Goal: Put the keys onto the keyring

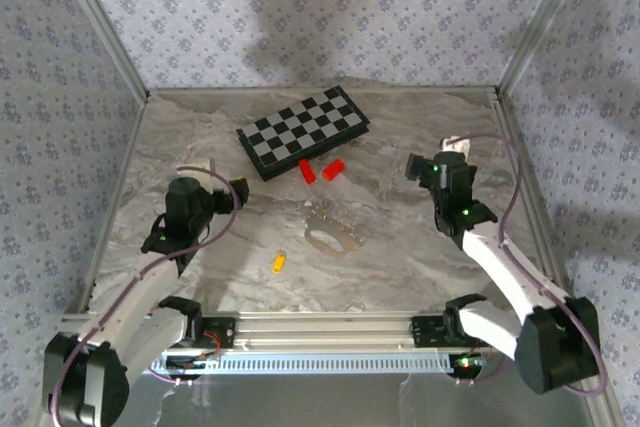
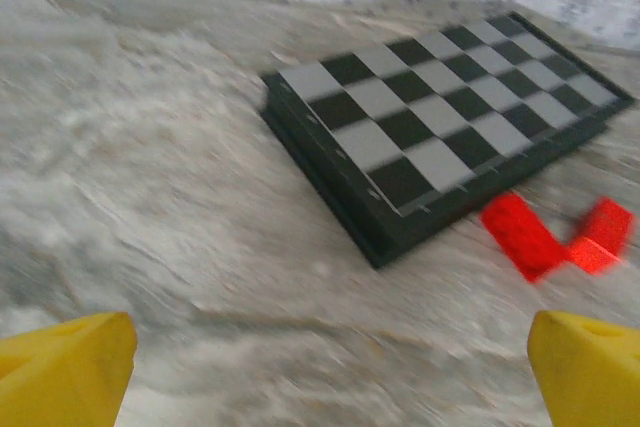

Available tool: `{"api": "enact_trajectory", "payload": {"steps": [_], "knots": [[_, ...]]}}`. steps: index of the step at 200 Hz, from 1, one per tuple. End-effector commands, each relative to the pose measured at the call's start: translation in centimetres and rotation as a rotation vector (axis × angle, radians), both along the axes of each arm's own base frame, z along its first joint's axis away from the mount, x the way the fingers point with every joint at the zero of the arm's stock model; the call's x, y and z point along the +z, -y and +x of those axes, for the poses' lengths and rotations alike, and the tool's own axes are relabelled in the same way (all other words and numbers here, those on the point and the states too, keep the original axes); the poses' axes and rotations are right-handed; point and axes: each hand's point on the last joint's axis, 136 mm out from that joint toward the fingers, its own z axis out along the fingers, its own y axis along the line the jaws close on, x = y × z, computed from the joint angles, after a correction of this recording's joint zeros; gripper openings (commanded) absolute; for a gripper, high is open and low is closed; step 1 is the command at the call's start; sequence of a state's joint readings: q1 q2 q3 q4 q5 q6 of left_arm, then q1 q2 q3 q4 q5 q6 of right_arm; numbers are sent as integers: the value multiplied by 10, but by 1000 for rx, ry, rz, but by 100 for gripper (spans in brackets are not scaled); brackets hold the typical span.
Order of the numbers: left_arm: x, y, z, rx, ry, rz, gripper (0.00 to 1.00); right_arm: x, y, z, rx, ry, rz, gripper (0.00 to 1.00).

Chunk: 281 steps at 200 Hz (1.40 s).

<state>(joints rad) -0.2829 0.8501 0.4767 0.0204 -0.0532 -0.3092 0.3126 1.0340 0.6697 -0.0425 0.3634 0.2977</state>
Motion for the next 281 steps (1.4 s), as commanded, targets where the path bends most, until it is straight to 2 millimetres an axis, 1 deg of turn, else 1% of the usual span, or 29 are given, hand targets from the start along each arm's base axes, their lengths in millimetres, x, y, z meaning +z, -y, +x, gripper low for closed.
{"api": "enact_trajectory", "payload": {"steps": [1,19,21,22,23,31,50,63,70,80,94,101,126,151,176,187,239,251,264,281], "knots": [[-14,12,-29,8,-196,-143,100,-28,-38,-40,147,-199,60,100],[-16,23,-43,-43,-273,-199,100,-29,-81,-60,364,-267,63,100],[-16,25,-44,-48,-278,-205,100,-30,-87,-63,396,-275,61,100],[-16,25,-45,-50,-281,-207,100,-30,-94,-66,429,-281,62,100],[-16,25,-46,-52,-285,-209,100,-30,-94,-66,429,-281,62,100],[-15,31,-49,-77,-297,-229,100,-29,-116,-78,539,-298,67,99],[-14,39,-56,-123,-299,-247,100,-28,-169,-113,810,-302,49,98],[-17,41,-60,-141,-306,-238,100,-32,-197,-133,939,-303,31,98],[-19,40,-61,-138,-316,-231,100,-36,-210,-140,990,-307,24,98],[-22,40,-62,-135,-323,-230,100,-41,-228,-147,1047,-316,27,96],[-23,40,-63,-133,-330,-242,100,-54,-249,-154,1104,-348,20,93],[-24,41,-64,-136,-331,-249,100,-59,-260,-154,1115,-356,26,91],[-24,42,-65,-143,-339,-247,100,-71,-286,-153,1128,-368,55,87],[-24,38,-64,-133,-346,-211,100,-84,-304,-146,1097,-384,59,80],[-26,32,-63,-109,-339,-184,100,-96,-315,-139,1064,-396,73,72],[-26,33,-63,-110,-336,-186,100,-100,-319,-137,1059,-401,69,69],[-24,34,-61,-116,-327,-192,99,-118,-335,-135,1053,-438,52,59],[-23,34,-60,-116,-323,-194,99,-121,-336,-133,1043,-442,51,57],[-23,35,-60,-118,-326,-198,99,-126,-333,-132,1020,-460,60,54],[-24,36,-59,-123,-330,-200,99,-128,-324,-123,966,-470,73,51]]}}
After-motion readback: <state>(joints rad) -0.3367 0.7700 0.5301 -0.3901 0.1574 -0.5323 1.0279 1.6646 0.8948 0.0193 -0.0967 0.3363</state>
